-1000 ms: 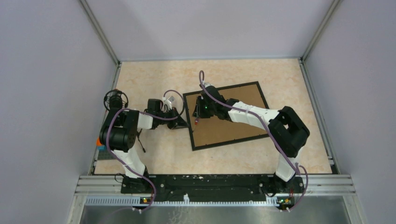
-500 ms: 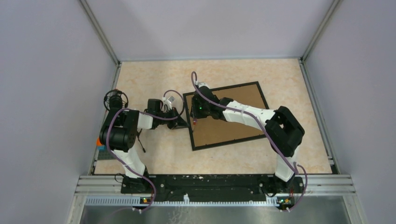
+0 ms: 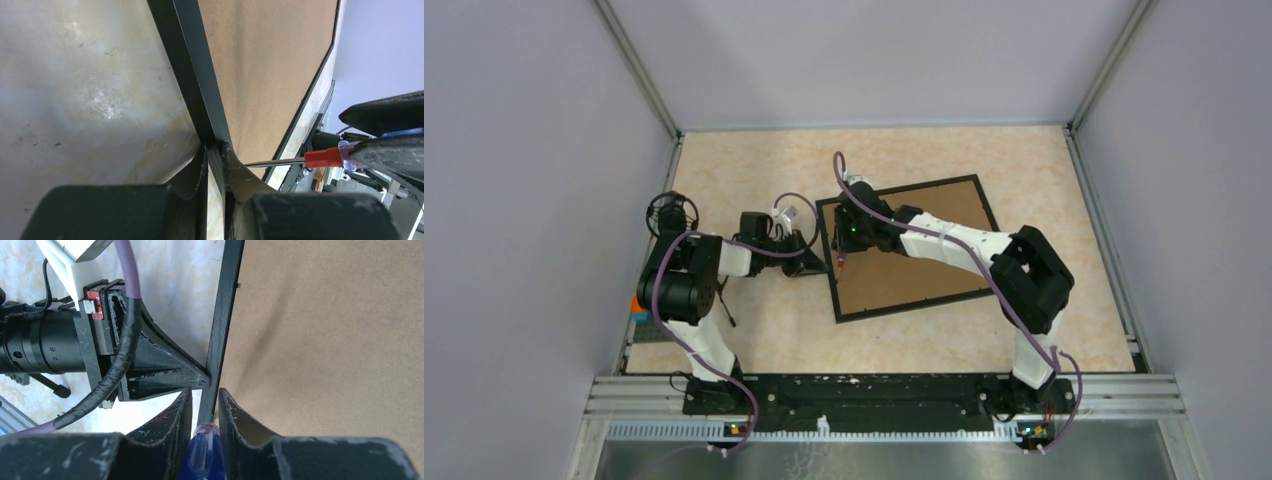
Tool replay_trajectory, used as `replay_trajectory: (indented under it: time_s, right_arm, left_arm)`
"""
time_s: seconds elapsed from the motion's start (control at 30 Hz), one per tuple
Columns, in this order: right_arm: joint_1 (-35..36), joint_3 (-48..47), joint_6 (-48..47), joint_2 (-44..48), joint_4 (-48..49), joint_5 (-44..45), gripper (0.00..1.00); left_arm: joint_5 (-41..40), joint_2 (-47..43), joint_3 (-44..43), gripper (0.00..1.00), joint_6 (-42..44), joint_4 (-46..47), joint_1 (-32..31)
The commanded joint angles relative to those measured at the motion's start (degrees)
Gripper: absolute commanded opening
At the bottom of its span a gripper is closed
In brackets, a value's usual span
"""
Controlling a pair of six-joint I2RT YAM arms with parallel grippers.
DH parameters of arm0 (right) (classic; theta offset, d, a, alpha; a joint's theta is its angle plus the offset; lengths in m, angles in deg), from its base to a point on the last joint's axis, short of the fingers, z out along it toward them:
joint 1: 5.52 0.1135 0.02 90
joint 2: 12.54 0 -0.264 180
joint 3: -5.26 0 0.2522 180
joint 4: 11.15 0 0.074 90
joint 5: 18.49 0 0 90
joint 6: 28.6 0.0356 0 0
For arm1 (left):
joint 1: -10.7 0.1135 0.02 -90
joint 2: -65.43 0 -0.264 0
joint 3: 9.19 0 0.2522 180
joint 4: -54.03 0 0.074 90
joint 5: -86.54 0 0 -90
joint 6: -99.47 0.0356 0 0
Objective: Take the photo out of the frame
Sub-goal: Release the photo frame item from the photo frame.
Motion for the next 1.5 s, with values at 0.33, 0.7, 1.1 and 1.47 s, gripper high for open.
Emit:
replay_trajectory:
  time_s: [0.33, 0.7, 1.1, 1.47]
  right_arm:
    - [-15.7, 6.9, 0.3, 10.9, 9.2, -10.8, 0.00]
    - [-22.7, 7.2, -1.3, 5.8, 18.0, -19.3, 0.00]
    - [-26.6, 7.2, -0.2, -2.0, 27.9, -32.4, 0.00]
    - [-27.4, 7.6, 9.0, -8.6, 34.9, -31.4, 0.00]
  left_arm:
    - [-7.6, 4.9, 0.1, 0.13, -7.1, 1.2, -3.0]
    - [-9.6, 3.2, -0.4, 0.22, -9.8, 4.9, -9.7]
    - [-9.1, 2.1, -0.8, 0.41, -5.9, 7.7, -4.4]
    - [-9.5, 7.7, -3.0, 0.40, -7.0, 10.9, -4.0]
